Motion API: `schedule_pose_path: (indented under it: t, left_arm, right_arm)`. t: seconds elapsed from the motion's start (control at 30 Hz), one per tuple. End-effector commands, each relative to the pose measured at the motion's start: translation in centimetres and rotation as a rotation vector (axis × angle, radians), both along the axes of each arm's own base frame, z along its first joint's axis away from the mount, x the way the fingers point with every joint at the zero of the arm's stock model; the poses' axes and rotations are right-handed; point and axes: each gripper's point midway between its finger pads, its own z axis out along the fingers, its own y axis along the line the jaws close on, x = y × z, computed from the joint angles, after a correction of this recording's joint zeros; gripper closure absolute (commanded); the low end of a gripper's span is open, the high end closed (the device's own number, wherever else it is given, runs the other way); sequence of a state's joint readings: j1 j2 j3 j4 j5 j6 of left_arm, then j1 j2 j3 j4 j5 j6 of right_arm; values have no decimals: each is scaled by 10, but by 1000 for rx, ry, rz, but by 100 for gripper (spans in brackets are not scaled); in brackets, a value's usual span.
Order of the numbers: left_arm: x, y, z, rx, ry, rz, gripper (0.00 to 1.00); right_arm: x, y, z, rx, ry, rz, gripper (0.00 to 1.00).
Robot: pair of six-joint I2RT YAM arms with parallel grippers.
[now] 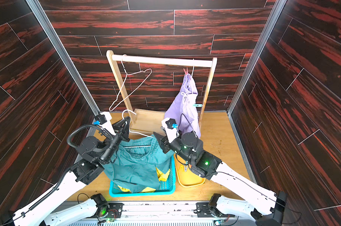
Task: Remove the clothespins securing shorts to the hanger
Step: Pick up the shorts from the basket, then remove the shorts from the hanger.
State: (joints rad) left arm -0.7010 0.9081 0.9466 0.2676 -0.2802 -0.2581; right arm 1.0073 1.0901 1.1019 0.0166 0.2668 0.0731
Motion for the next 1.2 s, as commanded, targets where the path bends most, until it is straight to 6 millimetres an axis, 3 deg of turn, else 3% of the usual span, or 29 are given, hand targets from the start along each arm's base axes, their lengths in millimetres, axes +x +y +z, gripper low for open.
schedule_pose_path:
  t: [0.0,0.2,0.37,0.6,0.83,1.17]
  left_arm:
    - [-13,6,39,-70,-101,-17,100]
    - [-19,-2,44,-66,-123,-61,100]
    - [-24,-2,51,-78,-145,-80,100]
    - [-27,-3,55,-75,-162,-94,100]
    - [-30,-6,53,-49,-180,-106,100]
    - [-29,-6,49,-18,-173,-97,100]
  right_arm:
    - [-3,12,-4,-44,-27,14,53]
    - [-1,18,-18,-63,-1,-14,53]
    - [17,8,-45,-130,18,-140,54]
    - [29,2,-59,-196,5,-216,61]
    - [34,-11,-60,-191,5,-266,80]
    - [32,-49,-68,-95,87,-286,76]
